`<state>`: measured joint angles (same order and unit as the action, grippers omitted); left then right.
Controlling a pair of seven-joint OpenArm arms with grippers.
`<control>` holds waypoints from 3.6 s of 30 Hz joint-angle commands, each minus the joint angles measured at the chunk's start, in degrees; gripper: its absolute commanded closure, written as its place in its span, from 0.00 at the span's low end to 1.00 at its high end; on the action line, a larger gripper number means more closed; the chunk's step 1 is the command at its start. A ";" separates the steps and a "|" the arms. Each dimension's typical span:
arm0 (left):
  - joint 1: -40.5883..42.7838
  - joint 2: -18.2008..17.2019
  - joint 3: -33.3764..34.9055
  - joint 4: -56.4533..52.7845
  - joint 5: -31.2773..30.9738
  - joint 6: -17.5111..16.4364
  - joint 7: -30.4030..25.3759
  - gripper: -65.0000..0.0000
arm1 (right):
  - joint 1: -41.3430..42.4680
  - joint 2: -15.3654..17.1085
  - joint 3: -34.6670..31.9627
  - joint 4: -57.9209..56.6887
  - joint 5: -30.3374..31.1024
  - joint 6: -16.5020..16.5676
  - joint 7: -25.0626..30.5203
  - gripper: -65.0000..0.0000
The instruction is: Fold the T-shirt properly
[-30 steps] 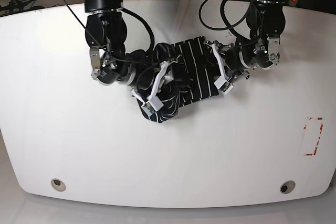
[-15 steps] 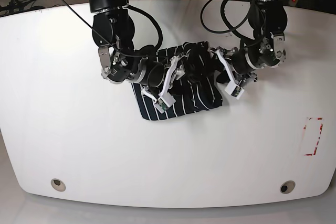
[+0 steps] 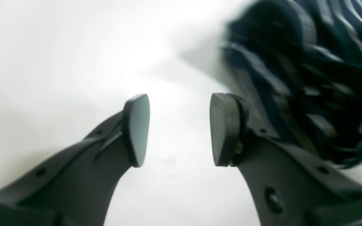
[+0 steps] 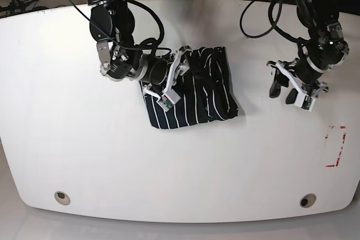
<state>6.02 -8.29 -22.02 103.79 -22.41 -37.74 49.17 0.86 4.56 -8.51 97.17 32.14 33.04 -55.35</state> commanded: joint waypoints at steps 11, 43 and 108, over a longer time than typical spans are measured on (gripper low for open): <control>-2.20 -5.82 -1.85 1.22 -0.57 -0.11 -1.39 0.57 | 2.43 -1.00 -15.71 -11.85 1.40 -0.11 9.33 0.40; -0.35 2.45 31.74 0.78 8.92 -0.02 -1.56 0.57 | 22.74 8.50 0.03 -33.21 1.40 0.50 20.41 0.49; 3.17 6.67 33.58 -8.71 23.86 37.43 -27.94 0.24 | -0.56 10.87 0.82 -4.37 1.75 0.41 17.51 0.69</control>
<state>8.21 -2.17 9.08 97.03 -0.91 -0.86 25.96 -0.67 14.92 -8.14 91.79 33.19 33.30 -39.24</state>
